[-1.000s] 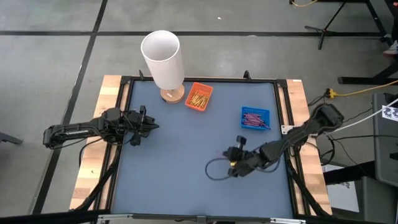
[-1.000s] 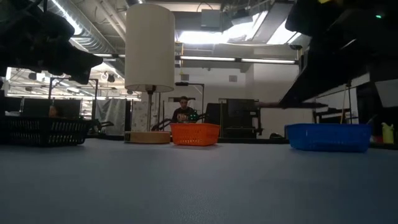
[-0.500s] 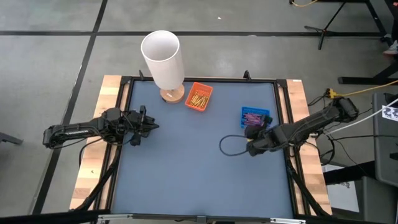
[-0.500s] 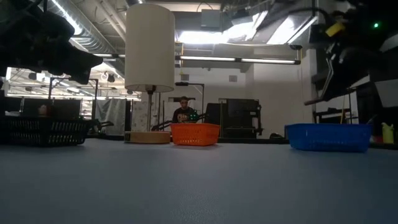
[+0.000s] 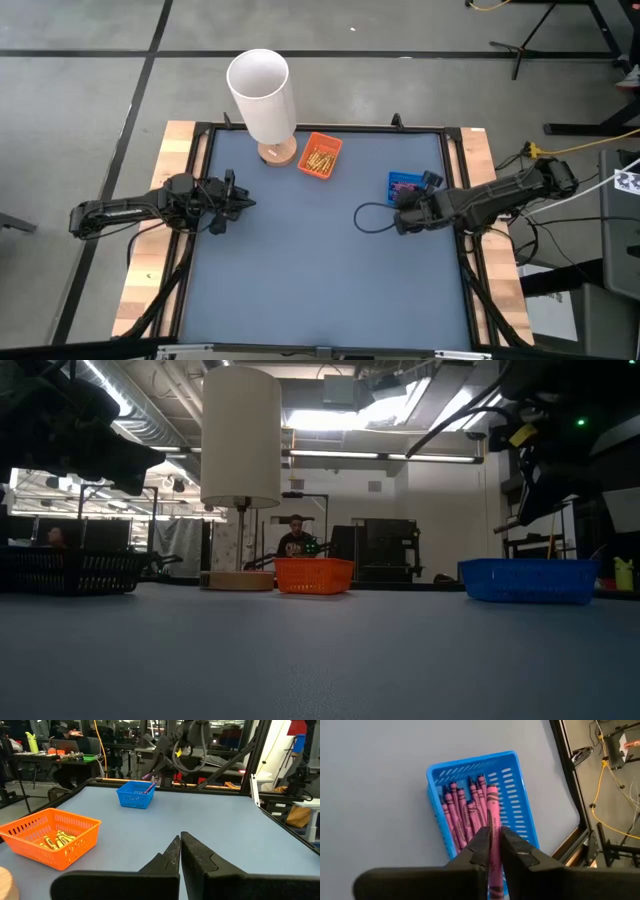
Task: Sort crayons
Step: Put the violet crayon into the blue basket, then return to Home Position
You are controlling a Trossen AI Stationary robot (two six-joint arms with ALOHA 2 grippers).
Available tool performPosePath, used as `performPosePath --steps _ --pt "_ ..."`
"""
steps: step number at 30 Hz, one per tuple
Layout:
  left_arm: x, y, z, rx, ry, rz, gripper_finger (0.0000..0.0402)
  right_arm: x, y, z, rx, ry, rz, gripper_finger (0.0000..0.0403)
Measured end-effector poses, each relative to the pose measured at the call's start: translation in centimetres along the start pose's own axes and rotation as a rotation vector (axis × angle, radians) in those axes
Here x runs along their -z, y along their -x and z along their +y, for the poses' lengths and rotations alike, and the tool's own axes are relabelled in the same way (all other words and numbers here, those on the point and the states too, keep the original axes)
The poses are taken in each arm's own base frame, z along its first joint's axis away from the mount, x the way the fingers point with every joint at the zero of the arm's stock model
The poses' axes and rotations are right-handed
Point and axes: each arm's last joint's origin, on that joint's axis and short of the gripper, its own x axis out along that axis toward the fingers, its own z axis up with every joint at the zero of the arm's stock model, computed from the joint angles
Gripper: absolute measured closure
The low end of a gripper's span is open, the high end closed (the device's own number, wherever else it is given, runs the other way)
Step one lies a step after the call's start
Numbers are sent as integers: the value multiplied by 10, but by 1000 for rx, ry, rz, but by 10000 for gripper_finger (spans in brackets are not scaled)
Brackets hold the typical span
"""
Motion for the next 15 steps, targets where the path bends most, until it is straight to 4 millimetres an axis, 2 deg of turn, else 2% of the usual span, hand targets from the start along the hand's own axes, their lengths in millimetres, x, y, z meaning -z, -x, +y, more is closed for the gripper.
performPosePath --steps 3,10,15 --pt "0 0 0 -1 0 0 401 -1 -2 -3 6 17 10 357" --pt "0 0 0 -1 0 0 401 -3 -7 -9 22 11 38 287" --pt "0 0 0 0 0 0 401 -4 -7 -10 24 9 40 266"
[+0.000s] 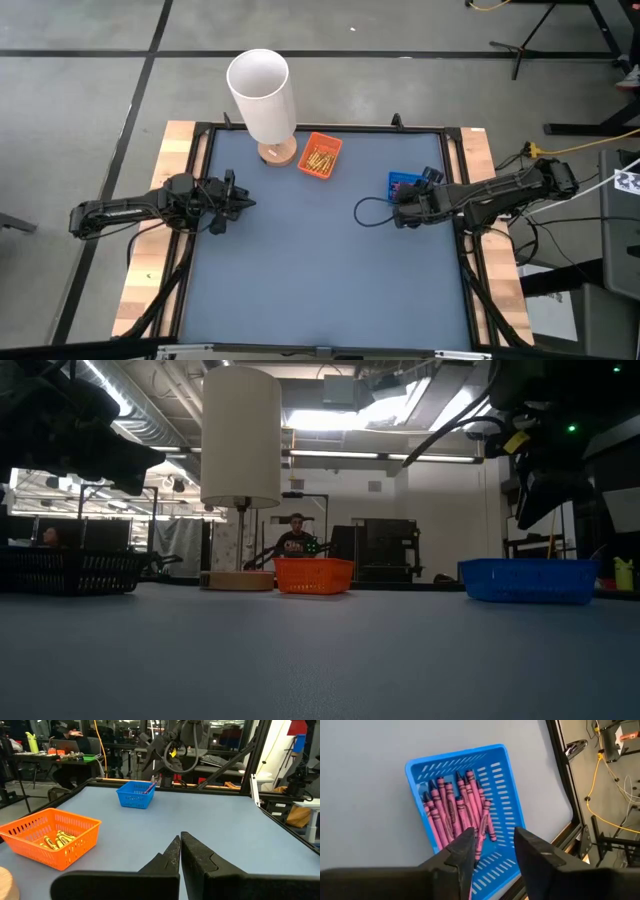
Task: Sort crayons
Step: Return to Home Position
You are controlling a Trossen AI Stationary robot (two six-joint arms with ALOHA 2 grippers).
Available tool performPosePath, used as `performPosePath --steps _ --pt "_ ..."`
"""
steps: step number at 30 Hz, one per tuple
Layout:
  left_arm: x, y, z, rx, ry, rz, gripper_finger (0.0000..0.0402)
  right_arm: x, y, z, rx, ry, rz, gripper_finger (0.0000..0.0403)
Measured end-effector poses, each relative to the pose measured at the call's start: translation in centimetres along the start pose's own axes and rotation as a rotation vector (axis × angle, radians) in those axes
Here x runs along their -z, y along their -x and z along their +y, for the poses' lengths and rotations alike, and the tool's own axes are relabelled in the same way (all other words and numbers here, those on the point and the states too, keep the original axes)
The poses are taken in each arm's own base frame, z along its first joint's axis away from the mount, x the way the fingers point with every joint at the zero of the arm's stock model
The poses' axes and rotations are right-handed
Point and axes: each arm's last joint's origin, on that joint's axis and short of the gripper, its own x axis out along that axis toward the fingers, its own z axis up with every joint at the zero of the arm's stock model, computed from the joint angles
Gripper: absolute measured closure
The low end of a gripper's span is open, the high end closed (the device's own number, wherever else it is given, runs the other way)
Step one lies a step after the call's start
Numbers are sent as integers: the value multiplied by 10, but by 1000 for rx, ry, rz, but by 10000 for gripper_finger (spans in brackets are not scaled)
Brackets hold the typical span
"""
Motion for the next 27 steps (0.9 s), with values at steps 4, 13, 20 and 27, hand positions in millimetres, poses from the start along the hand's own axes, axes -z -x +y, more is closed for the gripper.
performPosePath --steps 4,13,20,27 --pt "0 0 0 0 0 0 401 2 0 -1 6 15 13 283" --pt "0 0 0 0 0 0 401 11 8 -12 -18 57 39 396" --pt "0 0 0 0 0 0 401 25 30 -37 -141 -46 -89 385" --pt "0 0 0 0 0 0 401 28 54 -55 -377 -156 -346 395"
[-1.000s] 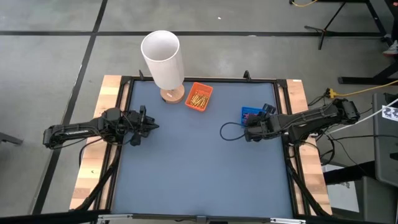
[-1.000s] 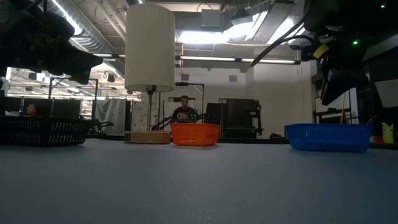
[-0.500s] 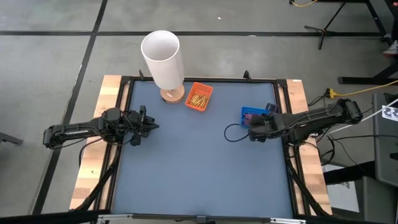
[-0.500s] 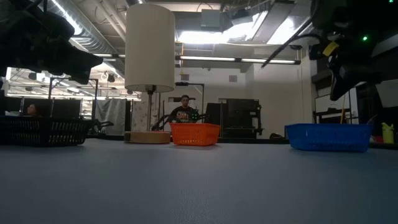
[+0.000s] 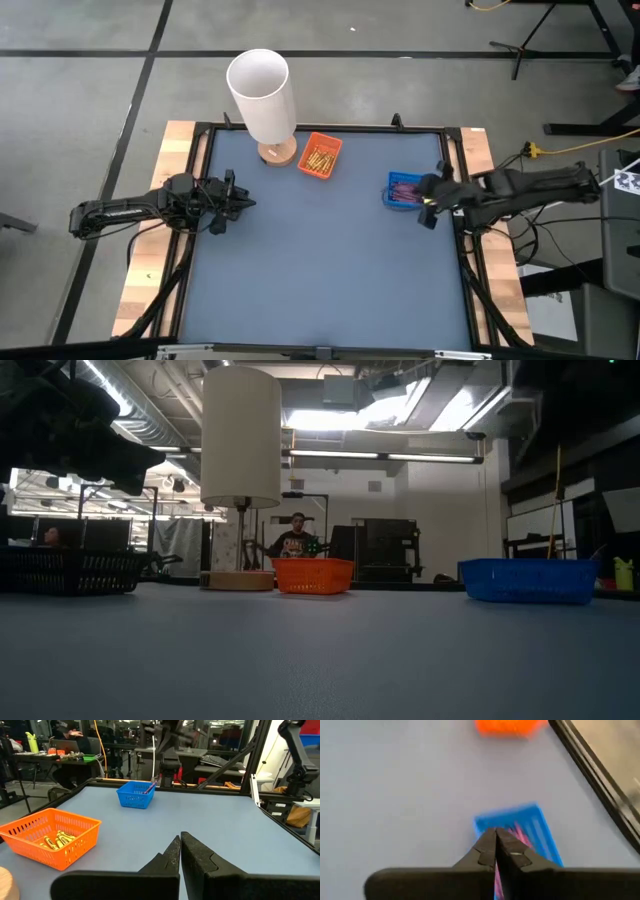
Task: Sort crayons
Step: Return to Home Position
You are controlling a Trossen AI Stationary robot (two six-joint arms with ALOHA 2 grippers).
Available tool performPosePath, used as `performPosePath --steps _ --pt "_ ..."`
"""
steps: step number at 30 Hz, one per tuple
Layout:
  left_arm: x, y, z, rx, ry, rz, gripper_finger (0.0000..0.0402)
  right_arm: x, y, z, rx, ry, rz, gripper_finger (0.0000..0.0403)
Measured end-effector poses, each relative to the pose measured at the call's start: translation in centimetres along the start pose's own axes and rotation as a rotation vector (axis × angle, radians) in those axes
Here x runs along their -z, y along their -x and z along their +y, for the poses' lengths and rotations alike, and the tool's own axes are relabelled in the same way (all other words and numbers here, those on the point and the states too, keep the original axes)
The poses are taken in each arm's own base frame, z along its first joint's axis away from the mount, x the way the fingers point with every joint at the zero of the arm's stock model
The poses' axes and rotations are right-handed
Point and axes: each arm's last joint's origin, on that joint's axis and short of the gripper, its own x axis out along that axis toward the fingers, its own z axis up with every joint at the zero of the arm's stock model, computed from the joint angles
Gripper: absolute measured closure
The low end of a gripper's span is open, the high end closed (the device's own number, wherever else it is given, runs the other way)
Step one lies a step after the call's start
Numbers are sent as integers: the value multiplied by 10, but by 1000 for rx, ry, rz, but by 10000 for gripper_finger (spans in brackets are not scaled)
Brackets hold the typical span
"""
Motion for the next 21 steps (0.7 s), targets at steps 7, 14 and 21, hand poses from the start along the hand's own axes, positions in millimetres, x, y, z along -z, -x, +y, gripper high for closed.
performPosePath --steps 7,14,21 --pt "0 0 0 0 0 0 401 -20 28 -2 -230 132 -368 401" --pt "0 0 0 0 0 0 401 -9 34 -5 -349 232 -467 401" --pt "0 0 0 0 0 0 401 27 -5 0 -364 194 -618 399"
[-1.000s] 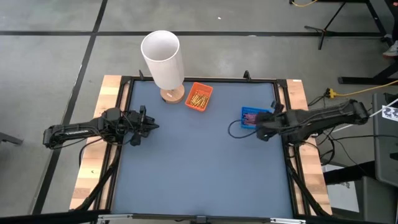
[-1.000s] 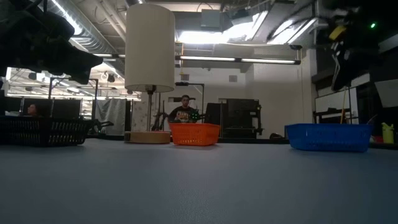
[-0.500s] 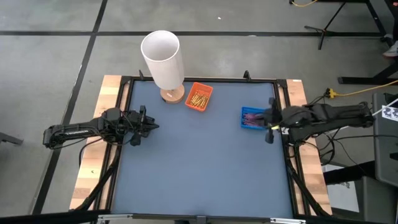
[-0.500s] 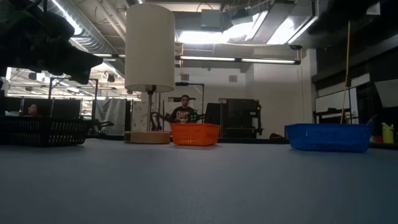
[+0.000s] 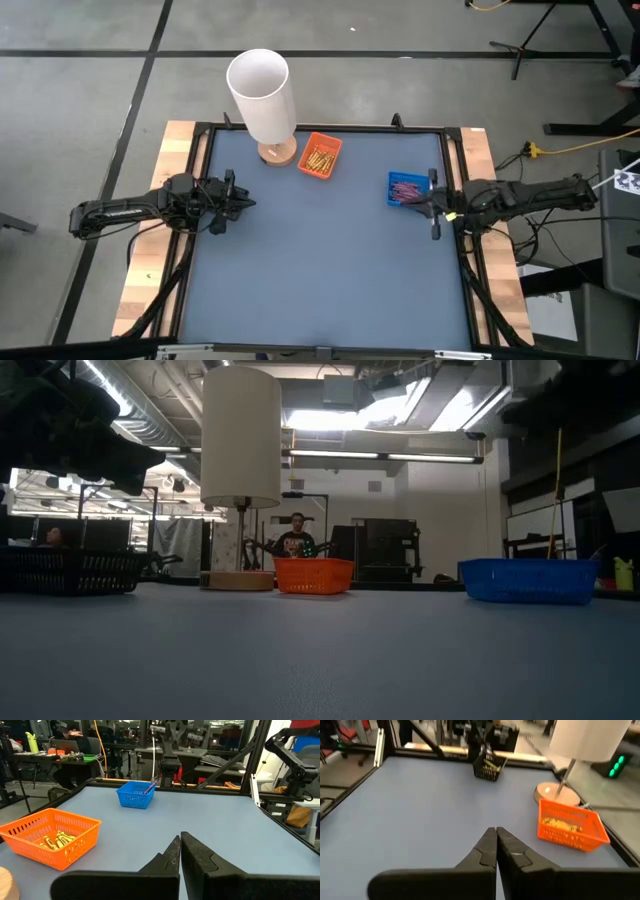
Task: Sort crayons
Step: Return to Home Position
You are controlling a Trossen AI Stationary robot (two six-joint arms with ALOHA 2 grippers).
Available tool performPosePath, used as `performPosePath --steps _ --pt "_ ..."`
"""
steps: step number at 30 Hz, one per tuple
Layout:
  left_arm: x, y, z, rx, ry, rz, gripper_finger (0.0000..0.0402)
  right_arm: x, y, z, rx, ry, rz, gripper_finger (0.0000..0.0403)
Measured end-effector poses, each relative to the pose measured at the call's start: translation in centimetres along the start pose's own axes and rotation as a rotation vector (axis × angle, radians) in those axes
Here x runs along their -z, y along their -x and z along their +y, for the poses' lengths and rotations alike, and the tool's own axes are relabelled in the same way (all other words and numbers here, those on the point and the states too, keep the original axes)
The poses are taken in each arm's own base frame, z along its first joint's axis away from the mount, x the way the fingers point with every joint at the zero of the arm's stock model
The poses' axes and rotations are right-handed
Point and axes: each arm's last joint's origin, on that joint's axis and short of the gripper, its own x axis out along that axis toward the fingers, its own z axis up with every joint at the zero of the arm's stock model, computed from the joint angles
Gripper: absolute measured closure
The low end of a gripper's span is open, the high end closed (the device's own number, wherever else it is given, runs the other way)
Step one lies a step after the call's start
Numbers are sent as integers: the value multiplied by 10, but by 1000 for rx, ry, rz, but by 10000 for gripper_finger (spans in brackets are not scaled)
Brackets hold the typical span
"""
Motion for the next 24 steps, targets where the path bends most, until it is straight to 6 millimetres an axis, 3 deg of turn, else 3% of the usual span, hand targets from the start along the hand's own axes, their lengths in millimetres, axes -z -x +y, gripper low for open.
performPosePath --steps 11,19,24 --pt "0 0 0 0 0 0 401 64 -7 4 9 34 -115 398" --pt "0 0 0 0 0 0 401 78 4 3 33 37 -265 397" --pt "0 0 0 0 -1 -3 401 84 0 4 42 66 -252 397"
